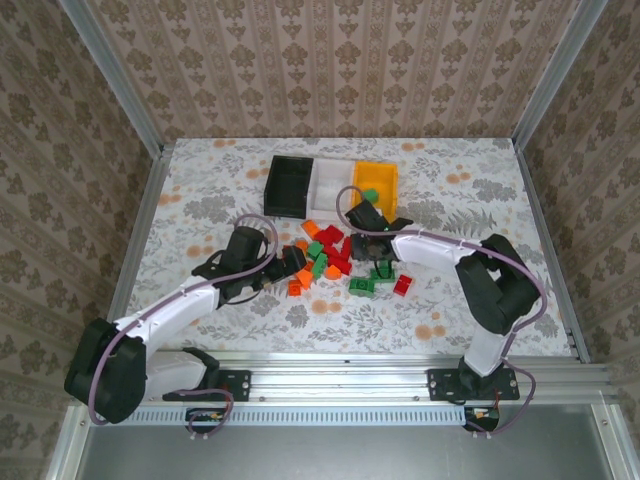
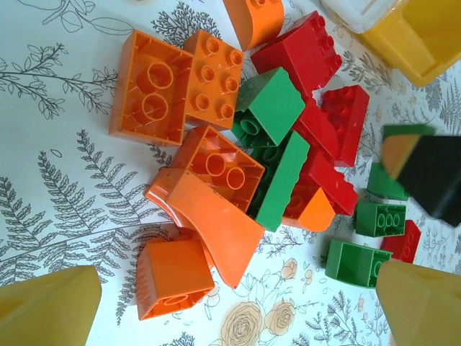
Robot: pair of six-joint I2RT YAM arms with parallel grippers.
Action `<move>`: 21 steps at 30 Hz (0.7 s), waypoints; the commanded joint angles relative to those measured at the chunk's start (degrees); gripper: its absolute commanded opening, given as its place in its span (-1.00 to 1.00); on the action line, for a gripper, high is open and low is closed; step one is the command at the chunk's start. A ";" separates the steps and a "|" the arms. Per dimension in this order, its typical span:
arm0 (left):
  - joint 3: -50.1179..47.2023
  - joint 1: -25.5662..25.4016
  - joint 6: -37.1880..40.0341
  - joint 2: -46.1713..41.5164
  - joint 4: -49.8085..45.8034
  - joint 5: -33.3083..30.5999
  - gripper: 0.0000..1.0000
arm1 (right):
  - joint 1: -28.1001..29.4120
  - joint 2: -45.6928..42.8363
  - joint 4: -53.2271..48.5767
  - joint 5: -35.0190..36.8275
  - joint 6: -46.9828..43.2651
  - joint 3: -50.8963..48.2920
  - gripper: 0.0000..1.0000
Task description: Sort the legos into containers by color
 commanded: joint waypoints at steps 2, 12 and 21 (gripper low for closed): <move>1.85 -0.07 0.58 -0.25 -1.25 -0.82 1.00 | -4.77 -1.07 -0.81 4.99 -6.52 7.02 -0.26; 1.27 -0.06 1.32 -2.73 -3.64 -0.92 1.00 | -11.20 16.89 -6.02 4.53 -12.51 28.90 -0.26; 1.61 0.15 1.35 -1.08 -2.25 -0.96 0.99 | -12.42 23.28 -11.06 4.15 -15.27 40.89 0.15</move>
